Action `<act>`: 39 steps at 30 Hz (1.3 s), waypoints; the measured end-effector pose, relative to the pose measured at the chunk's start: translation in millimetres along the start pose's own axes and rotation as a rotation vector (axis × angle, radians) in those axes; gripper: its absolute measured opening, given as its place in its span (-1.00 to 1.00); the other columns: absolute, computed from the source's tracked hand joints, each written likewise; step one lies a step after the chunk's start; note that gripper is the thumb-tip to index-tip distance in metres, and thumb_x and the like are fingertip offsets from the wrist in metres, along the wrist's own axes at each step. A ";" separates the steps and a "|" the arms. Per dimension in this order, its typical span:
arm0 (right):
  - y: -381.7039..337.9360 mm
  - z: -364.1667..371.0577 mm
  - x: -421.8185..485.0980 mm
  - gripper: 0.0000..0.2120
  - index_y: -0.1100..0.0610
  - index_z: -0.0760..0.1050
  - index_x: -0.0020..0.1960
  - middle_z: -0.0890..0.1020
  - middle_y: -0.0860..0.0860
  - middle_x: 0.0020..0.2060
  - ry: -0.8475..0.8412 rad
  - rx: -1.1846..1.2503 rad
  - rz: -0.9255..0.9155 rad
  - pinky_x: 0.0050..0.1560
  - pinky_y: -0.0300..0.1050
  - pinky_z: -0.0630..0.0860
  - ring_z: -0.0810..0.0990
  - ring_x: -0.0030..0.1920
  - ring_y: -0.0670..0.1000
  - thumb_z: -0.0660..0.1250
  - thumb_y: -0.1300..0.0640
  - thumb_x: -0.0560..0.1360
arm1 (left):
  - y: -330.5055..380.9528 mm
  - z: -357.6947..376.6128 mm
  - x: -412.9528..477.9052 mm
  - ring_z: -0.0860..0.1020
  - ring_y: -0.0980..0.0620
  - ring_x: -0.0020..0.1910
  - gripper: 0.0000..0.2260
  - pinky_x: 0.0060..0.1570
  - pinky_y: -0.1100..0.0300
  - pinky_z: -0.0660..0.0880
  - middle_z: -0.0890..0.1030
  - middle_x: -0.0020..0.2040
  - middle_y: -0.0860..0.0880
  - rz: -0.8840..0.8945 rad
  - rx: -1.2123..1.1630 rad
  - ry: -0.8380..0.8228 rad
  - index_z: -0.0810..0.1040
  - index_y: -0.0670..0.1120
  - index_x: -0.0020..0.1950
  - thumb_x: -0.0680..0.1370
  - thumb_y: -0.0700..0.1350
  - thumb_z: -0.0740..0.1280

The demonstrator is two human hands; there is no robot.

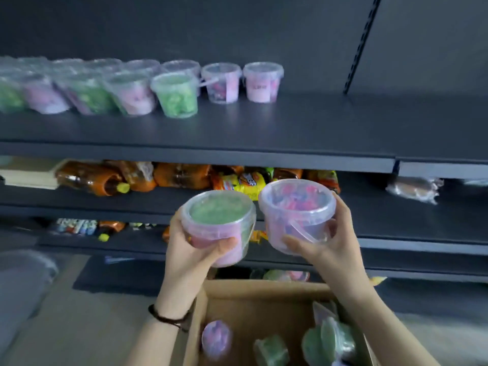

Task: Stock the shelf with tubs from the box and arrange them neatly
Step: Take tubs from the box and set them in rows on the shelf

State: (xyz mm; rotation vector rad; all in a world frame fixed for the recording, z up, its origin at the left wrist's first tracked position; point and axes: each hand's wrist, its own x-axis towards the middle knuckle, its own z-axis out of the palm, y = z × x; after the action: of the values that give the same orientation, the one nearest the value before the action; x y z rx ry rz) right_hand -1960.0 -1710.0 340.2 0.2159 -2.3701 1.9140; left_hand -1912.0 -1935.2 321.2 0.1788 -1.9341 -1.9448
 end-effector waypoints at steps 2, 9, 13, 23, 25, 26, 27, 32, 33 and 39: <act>-25.6 6.5 6.3 0.01 -0.13 0.24 0.41 0.48 -0.21 0.23 -0.016 0.028 -0.054 0.21 -0.24 0.51 0.49 0.22 -0.18 0.60 -0.13 0.04 | 25.8 -6.1 6.9 0.55 -0.07 0.22 -0.24 0.19 0.01 0.50 0.57 0.22 -0.11 0.054 -0.019 -0.004 0.40 -0.15 0.33 0.19 -0.03 0.59; -79.9 49.1 40.3 -0.03 -0.11 0.25 0.42 0.50 -0.19 0.23 -0.050 0.094 -0.139 0.22 -0.08 0.53 0.50 0.25 -0.15 0.66 -0.01 0.13 | 77.0 -38.3 48.2 0.54 0.14 0.20 -0.20 0.08 0.26 0.52 0.57 0.20 0.07 0.151 -0.023 0.099 0.42 -0.01 0.32 0.13 0.06 0.59; -89.6 79.2 75.5 -0.02 -0.07 0.18 0.48 0.47 -0.23 0.22 0.021 0.052 -0.105 0.09 -0.38 0.45 0.47 0.21 -0.22 0.64 0.08 0.20 | 77.8 -49.2 98.9 0.52 0.23 0.17 -0.21 0.15 0.21 0.50 0.54 0.21 0.13 0.128 0.012 0.157 0.40 0.10 0.29 0.13 0.02 0.66; -62.7 118.5 178.5 0.08 0.04 0.05 0.52 0.37 -0.03 0.39 0.235 -0.183 -0.004 0.32 -0.04 0.40 0.38 0.37 0.01 0.63 0.04 0.21 | 28.1 -19.2 231.5 0.49 0.13 0.20 -0.26 0.21 0.11 0.49 0.52 0.17 0.05 0.181 0.197 0.133 0.41 0.01 0.26 0.16 0.05 0.64; -57.5 118.1 195.6 0.07 0.04 0.05 0.52 0.40 -0.03 0.37 0.241 -0.205 0.021 0.30 -0.01 0.43 0.41 0.35 0.04 0.64 0.05 0.21 | 20.8 -12.6 249.1 0.46 0.07 0.23 -0.20 0.23 0.09 0.47 0.51 0.20 -0.03 0.182 0.219 0.133 0.41 -0.03 0.29 0.14 0.14 0.62; -55.7 117.8 202.7 0.07 0.04 0.04 0.52 0.41 -0.02 0.37 0.249 -0.212 0.030 0.29 0.00 0.44 0.43 0.34 0.05 0.63 0.04 0.21 | 19.2 -9.6 255.9 0.46 0.07 0.24 -0.19 0.24 0.08 0.46 0.50 0.21 -0.03 0.190 0.215 0.127 0.40 -0.03 0.30 0.13 0.15 0.61; -54.3 117.3 209.3 0.07 0.04 0.04 0.52 0.41 -0.02 0.36 0.260 -0.220 0.035 0.27 0.00 0.45 0.44 0.33 0.05 0.63 0.04 0.21 | 18.8 -6.2 261.5 0.47 0.08 0.24 -0.18 0.25 0.08 0.46 0.51 0.21 -0.01 0.198 0.210 0.116 0.40 -0.03 0.30 0.13 0.15 0.61; -52.2 113.8 245.6 0.03 0.06 0.06 0.49 0.45 0.00 0.33 0.296 -0.251 0.072 0.16 -0.02 0.47 0.49 0.28 0.09 0.62 0.01 0.22 | 16.9 23.1 280.3 0.49 0.10 0.21 -0.24 0.23 0.14 0.47 0.52 0.20 0.04 0.189 0.196 0.149 0.40 -0.06 0.28 0.16 0.01 0.63; -51.5 113.0 253.6 0.02 0.06 0.06 0.49 0.45 0.00 0.33 0.297 -0.249 0.080 0.15 -0.02 0.47 0.49 0.27 0.10 0.62 0.01 0.22 | 15.1 29.7 282.5 0.49 0.08 0.21 -0.24 0.22 0.12 0.48 0.51 0.20 0.03 0.174 0.189 0.177 0.38 -0.06 0.28 0.17 0.01 0.63; -43.3 111.3 285.0 -0.02 0.00 0.09 0.45 0.46 -0.04 0.31 0.299 -0.252 0.096 0.11 -0.03 0.49 0.51 0.24 0.08 0.61 0.01 0.22 | 9.8 52.1 298.6 0.48 0.02 0.23 -0.22 0.22 0.13 0.46 0.48 0.26 -0.02 0.086 0.146 0.233 0.32 -0.09 0.33 0.23 -0.03 0.62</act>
State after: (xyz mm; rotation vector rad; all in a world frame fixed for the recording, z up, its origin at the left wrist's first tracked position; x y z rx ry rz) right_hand -2231.6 -1843.3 402.9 -0.1910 -2.4158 1.5314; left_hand -2202.3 -1993.6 386.9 0.3410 -1.8961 -1.6491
